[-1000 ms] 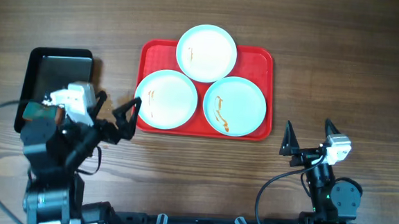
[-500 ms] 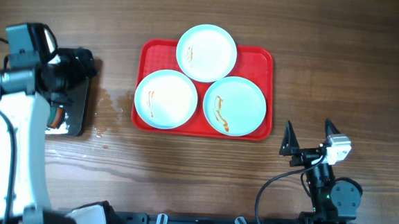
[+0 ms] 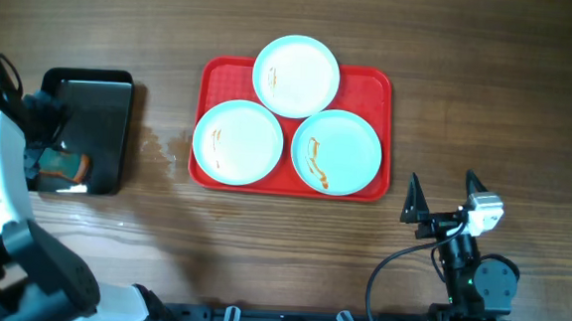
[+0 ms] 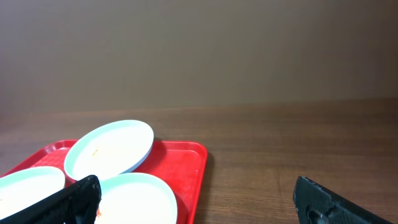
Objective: Clean dirty plates on tray and stack at the side
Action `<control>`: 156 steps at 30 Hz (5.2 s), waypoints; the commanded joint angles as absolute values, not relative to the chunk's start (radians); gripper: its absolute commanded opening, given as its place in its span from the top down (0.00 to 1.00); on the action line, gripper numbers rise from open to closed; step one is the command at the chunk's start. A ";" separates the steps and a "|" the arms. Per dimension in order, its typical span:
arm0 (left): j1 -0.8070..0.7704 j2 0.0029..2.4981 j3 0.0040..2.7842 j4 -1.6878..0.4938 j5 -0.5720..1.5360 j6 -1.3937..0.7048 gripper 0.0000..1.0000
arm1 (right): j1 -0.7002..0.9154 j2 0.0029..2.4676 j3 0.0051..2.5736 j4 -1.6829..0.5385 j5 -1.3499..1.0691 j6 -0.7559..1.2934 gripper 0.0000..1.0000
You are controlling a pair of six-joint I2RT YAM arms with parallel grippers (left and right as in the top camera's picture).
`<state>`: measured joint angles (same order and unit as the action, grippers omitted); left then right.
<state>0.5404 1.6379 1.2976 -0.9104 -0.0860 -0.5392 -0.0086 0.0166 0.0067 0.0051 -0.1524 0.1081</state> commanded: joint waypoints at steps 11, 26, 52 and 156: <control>0.569 1.874 1.309 -0.844 -0.107 -0.531 0.11 | -0.015 0.011 0.005 0.010 -0.153 0.120 0.00; 0.590 1.913 1.281 -0.817 -0.103 -0.532 0.19 | -0.015 0.011 0.005 0.010 -0.153 0.120 0.00; 0.593 1.914 1.191 -0.713 -0.107 -0.531 0.42 | -0.015 0.011 0.005 0.010 -0.153 0.119 0.00; 0.408 1.574 1.091 -0.576 -0.068 -0.265 0.96 | -0.015 0.011 0.005 0.010 -0.154 0.119 0.00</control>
